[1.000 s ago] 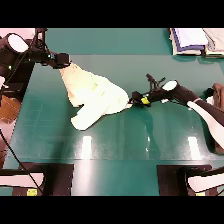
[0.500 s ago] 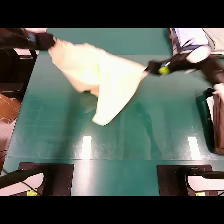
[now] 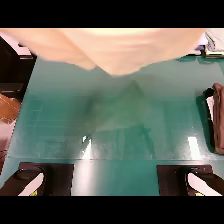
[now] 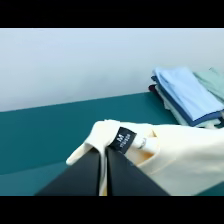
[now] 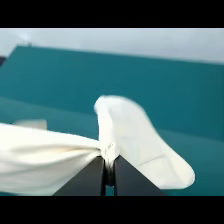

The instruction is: Fold the shirts.

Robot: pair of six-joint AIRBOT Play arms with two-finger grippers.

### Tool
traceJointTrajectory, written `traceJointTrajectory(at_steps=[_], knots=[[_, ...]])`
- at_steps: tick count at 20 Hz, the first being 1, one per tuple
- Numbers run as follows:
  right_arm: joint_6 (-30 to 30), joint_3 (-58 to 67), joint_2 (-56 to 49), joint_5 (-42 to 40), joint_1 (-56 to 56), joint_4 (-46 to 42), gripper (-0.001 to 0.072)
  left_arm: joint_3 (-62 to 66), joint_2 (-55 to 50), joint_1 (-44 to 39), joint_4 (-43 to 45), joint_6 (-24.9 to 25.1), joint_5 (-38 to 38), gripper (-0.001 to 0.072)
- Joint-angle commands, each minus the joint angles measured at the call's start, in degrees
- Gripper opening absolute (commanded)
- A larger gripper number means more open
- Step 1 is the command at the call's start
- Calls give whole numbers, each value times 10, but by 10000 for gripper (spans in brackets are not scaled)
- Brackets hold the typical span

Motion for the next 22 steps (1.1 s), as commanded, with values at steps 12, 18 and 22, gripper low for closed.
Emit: traceJointTrajectory(at_steps=[12,18,22], knots=[[26,30,-70,112,-9,-5,17,-91,14,0,-15,-20,-200,26],[13,-69,-284,76,52,-5,17,-333,-165,0,0,-7,-18,26],[12,-17,-392,36,56,1,17,-309,-301,0,-1,11,139,26]])
